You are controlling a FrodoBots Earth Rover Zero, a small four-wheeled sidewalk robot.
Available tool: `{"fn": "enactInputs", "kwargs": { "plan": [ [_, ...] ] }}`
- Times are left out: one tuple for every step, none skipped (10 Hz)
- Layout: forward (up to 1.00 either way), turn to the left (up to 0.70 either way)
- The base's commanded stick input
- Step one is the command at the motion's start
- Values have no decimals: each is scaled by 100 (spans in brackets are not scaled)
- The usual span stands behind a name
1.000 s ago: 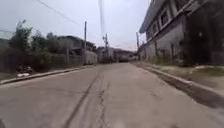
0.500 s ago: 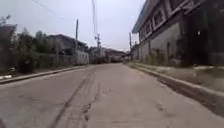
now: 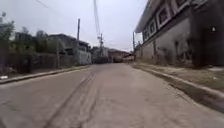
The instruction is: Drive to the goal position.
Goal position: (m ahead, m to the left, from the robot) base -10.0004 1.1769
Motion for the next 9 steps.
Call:
{"fn": "enactInputs", "kwargs": {
  "plan": [
    [100, 1],
    [100, 1],
    [100, 1],
    [100, 1],
    [100, 1],
    [100, 1],
    [100, 1],
    [100, 1],
    [100, 1]
  ]
}}
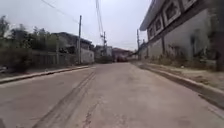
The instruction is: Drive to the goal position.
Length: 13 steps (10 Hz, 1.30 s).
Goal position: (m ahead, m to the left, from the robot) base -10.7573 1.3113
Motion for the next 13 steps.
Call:
{"fn": "enactInputs", "kwargs": {
  "plan": [
    [100, 1],
    [100, 1],
    [100, 0],
    [100, -16],
    [100, -33],
    [100, -39],
    [100, -39],
    [100, -39],
    [100, -39],
    [100, -34],
    [100, -4],
    [100, 1],
    [100, 1]
  ]
}}
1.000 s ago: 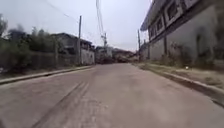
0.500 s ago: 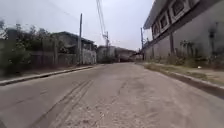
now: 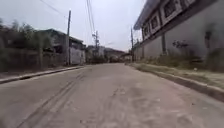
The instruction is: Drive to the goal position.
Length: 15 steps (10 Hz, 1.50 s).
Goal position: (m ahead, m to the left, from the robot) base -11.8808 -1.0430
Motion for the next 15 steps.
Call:
{"fn": "enactInputs", "kwargs": {
  "plan": [
    [100, 1],
    [100, 1],
    [100, 1],
    [100, 1],
    [100, 1],
    [100, 1],
    [100, 1],
    [100, 1],
    [100, 1],
    [100, 1],
    [100, 1],
    [100, 1],
    [100, 1],
    [100, 1],
    [100, 1]
  ]
}}
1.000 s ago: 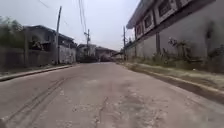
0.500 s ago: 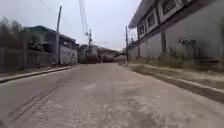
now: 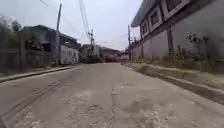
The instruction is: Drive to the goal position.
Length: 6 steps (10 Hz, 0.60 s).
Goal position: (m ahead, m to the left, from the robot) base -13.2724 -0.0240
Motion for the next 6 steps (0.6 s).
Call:
{"fn": "enactInputs", "kwargs": {
  "plan": [
    [100, 1],
    [100, 1],
    [100, 1],
    [100, 1],
    [100, 1],
    [100, 1]
  ]
}}
